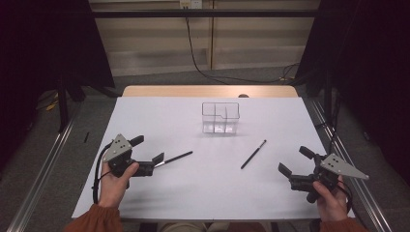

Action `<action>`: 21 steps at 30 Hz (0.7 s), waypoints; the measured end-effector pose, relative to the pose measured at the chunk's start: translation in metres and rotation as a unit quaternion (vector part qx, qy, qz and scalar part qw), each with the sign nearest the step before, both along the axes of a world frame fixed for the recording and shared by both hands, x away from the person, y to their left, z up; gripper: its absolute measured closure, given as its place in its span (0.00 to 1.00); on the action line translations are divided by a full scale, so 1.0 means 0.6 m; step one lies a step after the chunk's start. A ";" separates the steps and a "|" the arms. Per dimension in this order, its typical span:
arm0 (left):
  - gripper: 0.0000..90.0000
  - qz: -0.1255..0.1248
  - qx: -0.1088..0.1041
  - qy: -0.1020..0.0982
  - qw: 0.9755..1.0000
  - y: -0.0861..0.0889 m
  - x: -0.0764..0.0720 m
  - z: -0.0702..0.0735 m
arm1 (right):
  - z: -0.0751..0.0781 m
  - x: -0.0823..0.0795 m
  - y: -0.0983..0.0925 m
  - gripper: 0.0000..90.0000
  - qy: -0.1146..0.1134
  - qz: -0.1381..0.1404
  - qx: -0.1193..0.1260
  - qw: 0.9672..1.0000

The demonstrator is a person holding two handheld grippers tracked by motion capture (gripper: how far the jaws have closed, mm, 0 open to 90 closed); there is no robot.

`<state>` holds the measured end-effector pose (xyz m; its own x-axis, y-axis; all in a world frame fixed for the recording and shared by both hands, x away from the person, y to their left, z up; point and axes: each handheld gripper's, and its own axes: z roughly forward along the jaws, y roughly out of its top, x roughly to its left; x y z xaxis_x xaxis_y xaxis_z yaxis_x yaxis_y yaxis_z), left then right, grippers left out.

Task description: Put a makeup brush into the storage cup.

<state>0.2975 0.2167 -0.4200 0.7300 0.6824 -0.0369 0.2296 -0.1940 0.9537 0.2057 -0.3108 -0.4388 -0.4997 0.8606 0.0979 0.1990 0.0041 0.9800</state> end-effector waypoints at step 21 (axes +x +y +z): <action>0.05 -0.039 0.055 0.033 0.997 -0.039 0.066 0.020 | 0.000 0.001 -0.001 0.00 0.006 0.005 0.004 1.000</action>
<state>0.3369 0.1930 -0.4080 0.7794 0.6264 -0.0145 0.2710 -0.3162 0.9092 0.2061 -0.3113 -0.4390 -0.5070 0.8548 0.1107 0.2109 -0.0015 0.9775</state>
